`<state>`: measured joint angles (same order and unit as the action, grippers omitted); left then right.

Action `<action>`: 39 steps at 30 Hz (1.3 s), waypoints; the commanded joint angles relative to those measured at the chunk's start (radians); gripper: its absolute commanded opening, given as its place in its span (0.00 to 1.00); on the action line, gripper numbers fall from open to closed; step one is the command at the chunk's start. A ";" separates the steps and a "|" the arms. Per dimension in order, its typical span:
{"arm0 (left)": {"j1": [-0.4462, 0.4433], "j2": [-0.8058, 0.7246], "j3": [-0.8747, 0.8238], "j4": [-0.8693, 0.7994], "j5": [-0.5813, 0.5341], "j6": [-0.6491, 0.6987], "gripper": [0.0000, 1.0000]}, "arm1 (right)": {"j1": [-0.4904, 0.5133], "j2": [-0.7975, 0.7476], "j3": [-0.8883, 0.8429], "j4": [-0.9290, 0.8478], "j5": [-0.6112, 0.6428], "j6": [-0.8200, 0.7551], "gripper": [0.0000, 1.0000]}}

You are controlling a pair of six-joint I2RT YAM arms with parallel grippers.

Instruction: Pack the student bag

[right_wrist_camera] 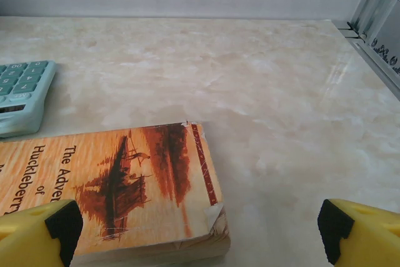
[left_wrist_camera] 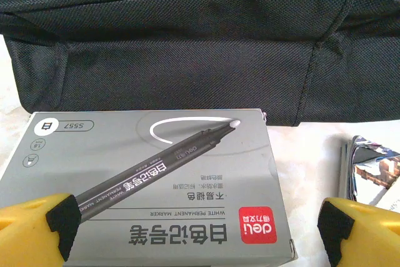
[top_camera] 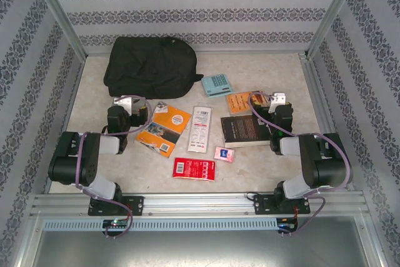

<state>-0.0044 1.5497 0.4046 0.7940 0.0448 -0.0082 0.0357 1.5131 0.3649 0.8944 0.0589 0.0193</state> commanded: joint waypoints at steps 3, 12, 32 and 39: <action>0.012 0.009 0.020 0.014 0.006 0.010 1.00 | 0.004 0.005 0.014 0.028 0.001 -0.010 0.98; 0.012 0.008 0.020 0.014 0.008 0.010 1.00 | -0.003 0.006 0.016 0.026 0.006 0.004 0.98; -0.154 -0.525 0.268 -0.670 -0.165 -0.086 1.00 | 0.485 -0.459 0.177 -0.387 0.215 -0.246 0.98; -0.293 -0.644 0.527 -1.203 -0.304 -0.347 1.00 | 0.868 -0.456 0.517 -0.710 0.507 -0.169 0.98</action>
<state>-0.2955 0.9249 0.8566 -0.0605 -0.1413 -0.1879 0.8375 1.0428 0.7635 0.3882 0.3431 -0.2146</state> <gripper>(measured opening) 0.996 0.980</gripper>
